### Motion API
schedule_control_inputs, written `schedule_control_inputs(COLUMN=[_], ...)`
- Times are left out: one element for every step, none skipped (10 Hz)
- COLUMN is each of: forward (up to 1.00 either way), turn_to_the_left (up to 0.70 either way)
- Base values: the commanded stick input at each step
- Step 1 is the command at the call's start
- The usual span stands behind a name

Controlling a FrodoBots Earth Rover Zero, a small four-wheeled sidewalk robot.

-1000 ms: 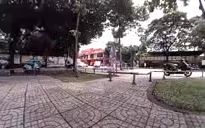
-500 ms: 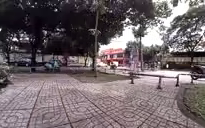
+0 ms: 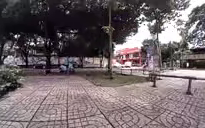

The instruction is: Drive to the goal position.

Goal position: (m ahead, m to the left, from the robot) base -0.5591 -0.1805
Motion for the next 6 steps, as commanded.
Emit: schedule_control_inputs(forward=[1.00, 1.00, 1.00, 1.00, 1.00, 1.00], turn_to_the_left=[0.27, 0.27, 0.27, 0.25, 0.03, 0.22])
